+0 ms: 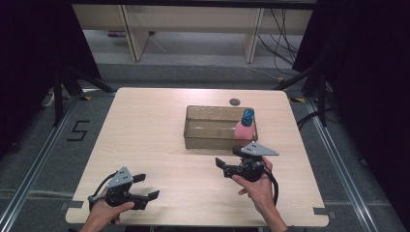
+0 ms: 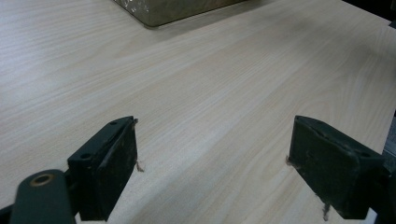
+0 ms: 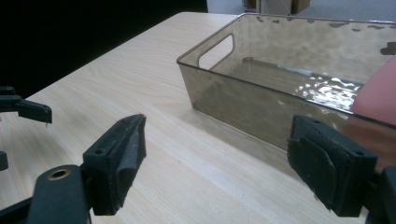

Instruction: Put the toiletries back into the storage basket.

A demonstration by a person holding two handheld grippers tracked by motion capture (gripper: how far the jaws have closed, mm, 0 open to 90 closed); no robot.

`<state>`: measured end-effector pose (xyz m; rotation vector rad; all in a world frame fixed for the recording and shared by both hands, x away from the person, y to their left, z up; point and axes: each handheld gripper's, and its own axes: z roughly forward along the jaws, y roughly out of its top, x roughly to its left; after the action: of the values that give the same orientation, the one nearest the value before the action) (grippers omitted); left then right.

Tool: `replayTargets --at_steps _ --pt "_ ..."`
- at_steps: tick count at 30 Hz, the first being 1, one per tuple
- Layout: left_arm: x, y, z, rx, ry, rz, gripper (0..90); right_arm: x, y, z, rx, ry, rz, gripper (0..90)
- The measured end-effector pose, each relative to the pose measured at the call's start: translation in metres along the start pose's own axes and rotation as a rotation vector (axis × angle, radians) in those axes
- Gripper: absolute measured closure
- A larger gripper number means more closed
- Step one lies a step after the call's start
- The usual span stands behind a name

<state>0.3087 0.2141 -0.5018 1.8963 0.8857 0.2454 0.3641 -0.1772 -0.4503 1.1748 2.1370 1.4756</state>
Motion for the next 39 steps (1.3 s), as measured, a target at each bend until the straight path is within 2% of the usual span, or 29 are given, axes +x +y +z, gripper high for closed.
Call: replayTargets --at_steps 1,3,4,5,7,10,12,14,15,17,19,20,21,23,24,25,29,31,32,33,35,36,38,39 --pt "0.000 0.000 0.000 0.000 0.000 0.000 14.8 0.000 0.000 0.000 0.002 0.019 -0.006 20.3" --pt "0.000 0.000 0.000 0.004 0.000 0.005 14.8 0.001 -0.002 -0.001 0.001 0.018 0.008 20.3" --pt "0.000 0.000 0.000 0.004 0.000 0.005 14.8 0.001 -0.002 -0.002 -0.001 0.002 -0.006 20.2" --pt "0.000 0.000 0.000 0.004 0.000 0.005 14.8 0.002 -0.003 -0.002 0.003 0.009 0.009 20.1" --pt "0.000 0.000 0.000 0.004 0.000 0.005 14.8 0.001 -0.004 -0.003 -0.003 0.008 -0.007 20.1" --pt "0.000 0.000 0.000 0.004 0.000 0.005 14.8 0.002 -0.005 -0.003 0.008 0.024 0.004 19.9" --pt "0.000 0.000 0.000 0.003 0.000 0.005 14.8 0.003 -0.007 -0.004 -0.006 0.004 -0.002 19.8" --pt "0.000 0.000 0.000 0.003 0.000 0.005 14.8 0.002 -0.008 -0.004 0.008 0.025 -0.011 19.7" --pt "0.000 0.000 0.000 0.004 0.000 0.006 14.8 0.004 -0.010 -0.004 0.016 0.010 0.010 19.4" --pt "0.000 0.000 0.000 0.004 0.000 0.006 14.8 0.002 -0.011 -0.004 -0.001 -0.004 -0.040 19.4" --pt "0.000 0.000 0.000 0.004 0.000 0.006 14.8 0.005 -0.013 -0.006 0.017 0.016 0.013 19.3" --pt "0.000 0.000 0.000 0.004 -0.001 0.006 14.8 0.004 -0.014 -0.006 0.019 0.023 0.009 19.3" --pt "0.000 0.000 0.000 0.004 -0.001 0.007 14.8 0.003 -0.014 -0.006 0.010 0.014 -0.020 19.3" --pt "0.000 0.000 0.000 0.004 -0.001 0.007 14.8 0.005 -0.016 -0.007 0.020 0.027 0.002 19.2" --pt "0.000 0.000 0.000 0.004 -0.001 0.007 14.8 0.005 -0.017 -0.006 0.018 0.012 -0.014 19.2" --pt "0.000 0.000 0.000 0.004 0.000 0.006 14.8 0.006 -0.018 -0.007 0.029 0.032 0.001 19.2" --pt "0.000 0.000 0.000 0.003 0.000 0.006 14.8 0.008 -0.022 -0.009 0.023 0.026 -0.019 19.2" --pt "0.000 0.000 0.000 0.003 0.000 0.006 14.8 0.011 -0.024 -0.009 0.031 0.051 0.007 19.1" --pt "0.000 0.000 0.000 0.003 0.000 0.007 14.8 0.012 -0.025 -0.010 0.039 0.045 0.001 19.1" --pt "0.000 0.000 0.000 0.003 0.000 0.006 14.8 0.011 -0.026 -0.010 0.032 0.035 -0.027 19.1" --pt "0.000 0.000 0.000 0.004 0.000 0.007 14.8 0.014 -0.027 -0.011 0.043 0.044 -0.023 19.5" --pt "0.000 0.000 0.000 0.004 -0.001 0.007 14.8 0.014 -0.028 -0.011 0.029 0.038 -0.035 19.6" --pt "0.000 0.000 0.000 0.005 -0.002 0.008 14.8 0.017 -0.030 -0.012 0.039 0.065 -0.009 19.6" --pt "0.000 0.000 0.000 0.005 -0.002 0.009 14.8 0.017 -0.030 -0.013 0.038 0.054 -0.029 19.4"
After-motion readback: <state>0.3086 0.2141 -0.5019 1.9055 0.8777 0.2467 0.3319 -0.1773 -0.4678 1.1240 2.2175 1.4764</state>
